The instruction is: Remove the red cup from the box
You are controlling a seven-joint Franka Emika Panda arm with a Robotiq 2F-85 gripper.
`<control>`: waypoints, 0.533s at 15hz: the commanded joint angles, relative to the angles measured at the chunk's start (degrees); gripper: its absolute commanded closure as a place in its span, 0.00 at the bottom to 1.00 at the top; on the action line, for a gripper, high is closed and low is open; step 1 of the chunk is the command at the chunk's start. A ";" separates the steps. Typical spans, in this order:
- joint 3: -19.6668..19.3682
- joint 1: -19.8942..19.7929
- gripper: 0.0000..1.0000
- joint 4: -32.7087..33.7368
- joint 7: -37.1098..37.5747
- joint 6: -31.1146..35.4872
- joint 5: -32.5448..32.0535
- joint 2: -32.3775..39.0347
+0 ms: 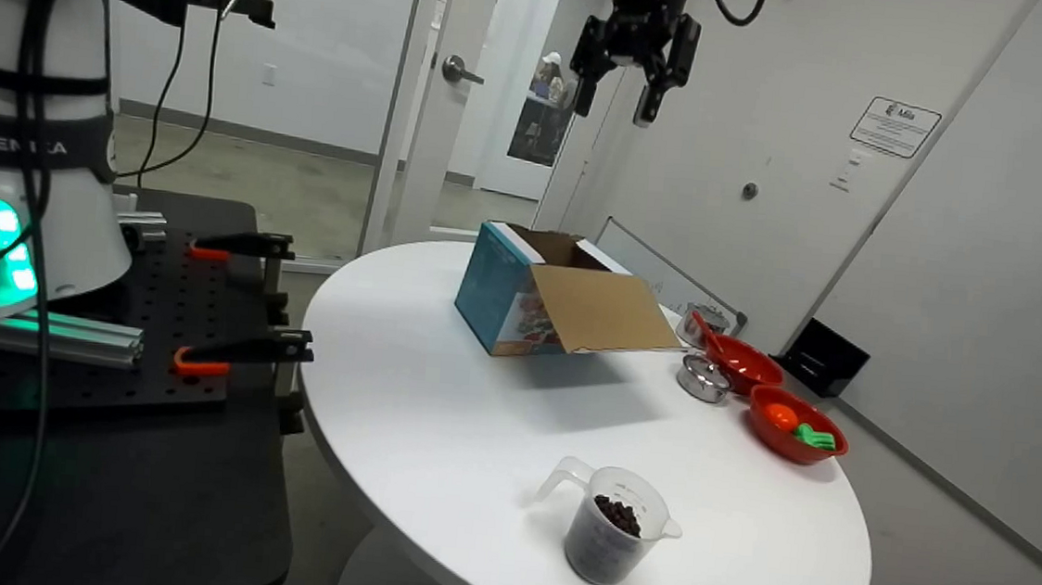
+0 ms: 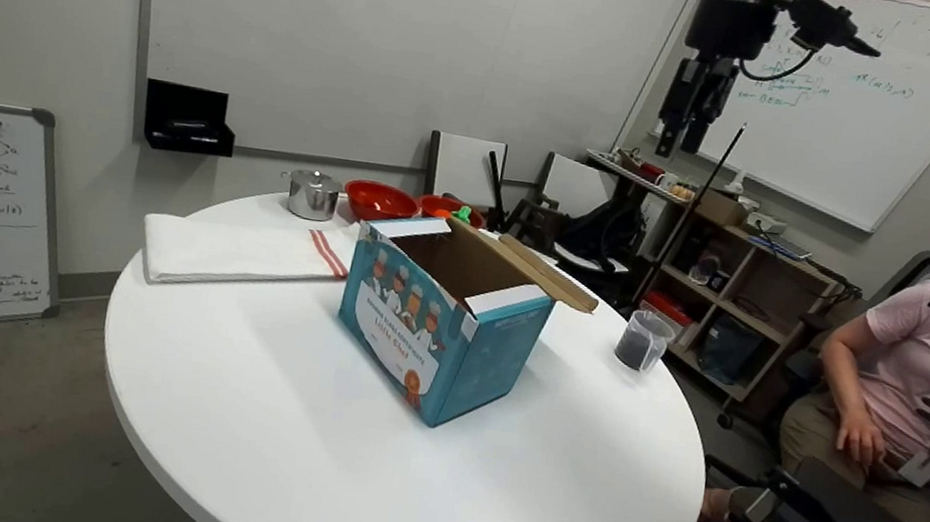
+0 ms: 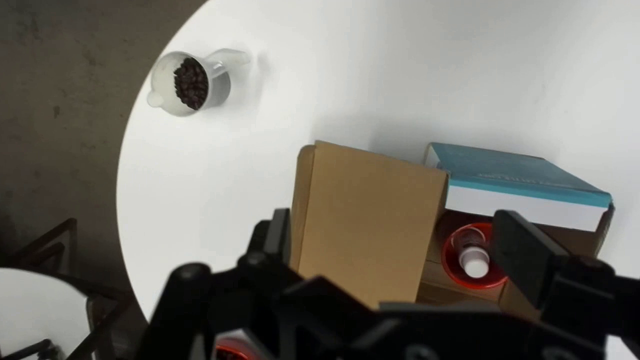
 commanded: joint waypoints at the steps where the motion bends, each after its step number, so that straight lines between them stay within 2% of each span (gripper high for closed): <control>1: -0.04 1.34 0.00 9.10 0.13 -0.90 7.44 8.86; 4: 0.17 1.63 0.00 12.50 0.47 -0.60 12.39 12.06; 5: -0.01 1.59 0.00 8.92 0.01 -0.10 9.74 9.43; 8: -0.01 1.59 0.00 9.42 0.01 -0.11 9.89 10.33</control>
